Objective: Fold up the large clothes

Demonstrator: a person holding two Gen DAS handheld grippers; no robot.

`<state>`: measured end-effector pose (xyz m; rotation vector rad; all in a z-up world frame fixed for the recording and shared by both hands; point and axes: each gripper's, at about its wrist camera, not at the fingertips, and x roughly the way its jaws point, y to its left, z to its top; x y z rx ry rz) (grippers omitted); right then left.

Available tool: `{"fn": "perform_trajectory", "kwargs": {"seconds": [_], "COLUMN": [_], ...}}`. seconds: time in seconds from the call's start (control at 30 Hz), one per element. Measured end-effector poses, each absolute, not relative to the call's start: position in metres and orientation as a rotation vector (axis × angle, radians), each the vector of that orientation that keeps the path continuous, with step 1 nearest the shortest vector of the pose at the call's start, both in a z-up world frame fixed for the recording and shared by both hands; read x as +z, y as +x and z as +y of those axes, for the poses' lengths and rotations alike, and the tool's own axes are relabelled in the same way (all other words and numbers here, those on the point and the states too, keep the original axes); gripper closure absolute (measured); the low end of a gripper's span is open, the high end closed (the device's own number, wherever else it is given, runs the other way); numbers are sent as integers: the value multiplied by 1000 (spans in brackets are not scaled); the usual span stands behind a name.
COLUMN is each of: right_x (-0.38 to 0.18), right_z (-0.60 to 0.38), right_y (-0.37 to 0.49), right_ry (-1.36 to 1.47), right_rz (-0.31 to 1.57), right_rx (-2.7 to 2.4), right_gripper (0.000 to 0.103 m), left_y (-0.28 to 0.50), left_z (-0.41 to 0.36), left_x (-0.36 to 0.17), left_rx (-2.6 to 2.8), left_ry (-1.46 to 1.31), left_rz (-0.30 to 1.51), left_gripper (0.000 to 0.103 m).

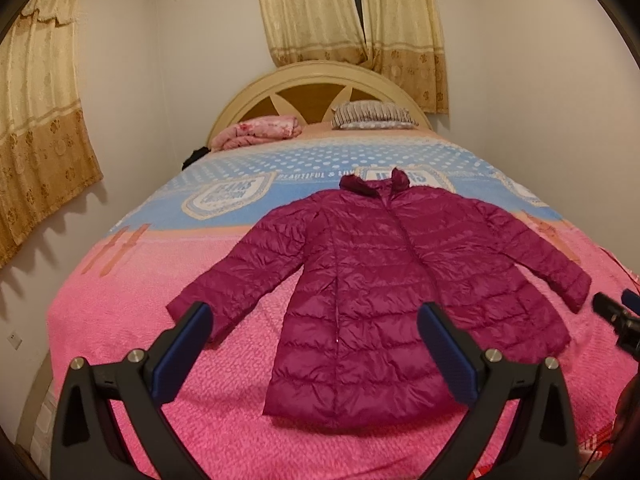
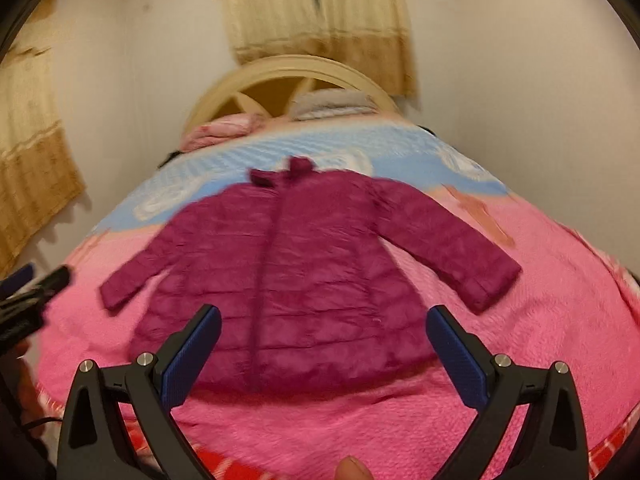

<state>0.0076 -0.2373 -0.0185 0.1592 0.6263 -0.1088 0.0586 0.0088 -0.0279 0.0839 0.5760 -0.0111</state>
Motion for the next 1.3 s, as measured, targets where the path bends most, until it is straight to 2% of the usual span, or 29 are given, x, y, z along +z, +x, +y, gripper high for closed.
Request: {"fn": "perform_trajectory", "kwargs": {"seconds": [0.4,0.73,0.77,0.87,0.93,1.0,1.03,1.07,1.1,1.2,1.3], "right_x": [-93,-128,-130,-137,-144,-148,-147,-143,-140,-123,-93], "right_z": [-391,-457,-457,-459,-463,-468,-468,-469,-473,-484,-490], "right_y": [66,97,101,114,123,128,128,128,128,132,138], "right_ry": [427,567,573,586,616,637,625,612,609,580,523], "right_rz": [746,782,784,794,809,802,791,771,757,720,659], "right_rx": [-368,-402,-396,-355,-354,-349,-346,-341,-344,-369,-393], "right_gripper": [1,2,5,30,35,50,66,77,83,91,92], "left_y": [145,195,196,198,199,199,199,199,200,201,202], "left_z": [-22,-61,-65,-71,-72,-70,-68,-65,-63,-53,-43], "left_x": [-73,-107,-109,-114,-116,-116,-116,-116,-115,-111,-107], "left_rx": [-54,-99,-105,-116,-122,-122,-119,-116,-114,-103,-91], "left_ry": [126,164,171,182,180,175,173,171,170,154,128], "left_rz": [618,681,684,690,698,705,707,709,708,702,694], "left_gripper": [0,0,0,0,0,0,0,0,0,0,0]}}
